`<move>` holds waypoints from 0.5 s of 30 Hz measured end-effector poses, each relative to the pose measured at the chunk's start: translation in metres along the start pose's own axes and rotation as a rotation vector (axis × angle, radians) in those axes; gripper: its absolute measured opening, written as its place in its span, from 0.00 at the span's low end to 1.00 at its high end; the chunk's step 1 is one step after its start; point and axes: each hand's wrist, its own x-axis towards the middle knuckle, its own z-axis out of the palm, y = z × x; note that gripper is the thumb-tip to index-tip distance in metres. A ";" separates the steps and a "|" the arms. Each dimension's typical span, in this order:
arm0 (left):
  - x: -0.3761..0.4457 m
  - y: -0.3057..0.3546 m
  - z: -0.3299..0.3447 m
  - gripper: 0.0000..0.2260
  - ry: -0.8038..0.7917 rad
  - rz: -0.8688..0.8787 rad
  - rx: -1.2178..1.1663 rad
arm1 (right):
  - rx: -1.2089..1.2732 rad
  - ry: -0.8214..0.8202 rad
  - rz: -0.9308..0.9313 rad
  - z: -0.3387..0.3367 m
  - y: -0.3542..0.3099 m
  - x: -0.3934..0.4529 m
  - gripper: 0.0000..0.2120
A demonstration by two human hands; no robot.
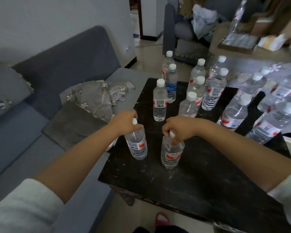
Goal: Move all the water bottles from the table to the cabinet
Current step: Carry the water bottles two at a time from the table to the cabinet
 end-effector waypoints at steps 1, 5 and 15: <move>0.003 -0.001 0.001 0.16 -0.028 0.021 0.020 | 0.007 -0.023 -0.003 0.000 0.002 -0.001 0.11; 0.016 -0.006 -0.001 0.12 -0.093 0.125 0.033 | 0.083 -0.016 0.023 -0.002 0.005 -0.002 0.13; 0.031 0.012 -0.004 0.09 -0.278 0.632 0.239 | 0.220 0.271 0.304 0.025 -0.012 -0.025 0.13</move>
